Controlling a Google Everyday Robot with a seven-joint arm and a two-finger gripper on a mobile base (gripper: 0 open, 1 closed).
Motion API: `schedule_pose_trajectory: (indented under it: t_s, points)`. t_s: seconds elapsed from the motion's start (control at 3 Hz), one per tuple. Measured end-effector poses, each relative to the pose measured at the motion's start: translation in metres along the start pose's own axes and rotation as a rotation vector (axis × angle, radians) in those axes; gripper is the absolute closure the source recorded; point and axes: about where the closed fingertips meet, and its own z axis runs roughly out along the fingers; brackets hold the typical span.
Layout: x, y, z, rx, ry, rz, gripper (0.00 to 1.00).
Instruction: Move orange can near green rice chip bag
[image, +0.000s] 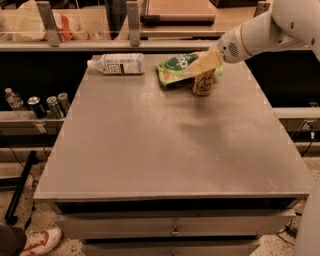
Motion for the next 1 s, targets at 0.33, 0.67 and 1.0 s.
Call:
schedule_pose_trajectory:
  t_s: [0.33,0.67,1.0]
  points:
    - [-0.001,0.0,0.001,-0.006,0.002,-0.006,0.0]
    - [0.002,-0.001,-0.004,-0.013,0.024,-0.026,0.0]
    - [0.008,-0.003,-0.015,-0.031,0.043,-0.045,0.0]
